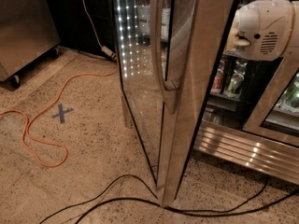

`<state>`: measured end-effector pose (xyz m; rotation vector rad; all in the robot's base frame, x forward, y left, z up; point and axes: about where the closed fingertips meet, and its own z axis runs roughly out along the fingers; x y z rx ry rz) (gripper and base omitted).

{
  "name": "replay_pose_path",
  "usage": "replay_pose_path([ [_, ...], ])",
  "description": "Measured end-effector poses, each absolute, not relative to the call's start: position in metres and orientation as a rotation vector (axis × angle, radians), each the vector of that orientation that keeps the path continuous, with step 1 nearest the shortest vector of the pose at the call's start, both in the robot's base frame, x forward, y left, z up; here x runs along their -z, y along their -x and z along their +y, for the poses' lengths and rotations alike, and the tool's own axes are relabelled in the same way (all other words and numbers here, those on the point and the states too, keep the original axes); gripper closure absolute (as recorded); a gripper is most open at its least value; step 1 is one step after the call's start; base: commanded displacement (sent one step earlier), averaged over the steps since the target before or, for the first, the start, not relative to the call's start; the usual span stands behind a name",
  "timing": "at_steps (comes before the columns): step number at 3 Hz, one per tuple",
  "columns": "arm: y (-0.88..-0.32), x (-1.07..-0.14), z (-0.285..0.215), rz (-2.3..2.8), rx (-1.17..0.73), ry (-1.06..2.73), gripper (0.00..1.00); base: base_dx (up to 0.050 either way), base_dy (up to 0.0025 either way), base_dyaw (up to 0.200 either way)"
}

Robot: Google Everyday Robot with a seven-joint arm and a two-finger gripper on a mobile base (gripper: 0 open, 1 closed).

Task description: Open left fridge door

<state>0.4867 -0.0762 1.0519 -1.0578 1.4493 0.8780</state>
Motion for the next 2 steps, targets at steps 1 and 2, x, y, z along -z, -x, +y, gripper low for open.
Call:
replay_pose_path([
  [1,-0.4867,-1.0519,-0.0762,1.449,-0.878,1.058,1.00,-0.024,-0.00233,0.176],
  [2,-0.4867,-1.0519,-0.0762,1.449,-0.878,1.058,1.00,0.000,0.00005,-0.200],
])
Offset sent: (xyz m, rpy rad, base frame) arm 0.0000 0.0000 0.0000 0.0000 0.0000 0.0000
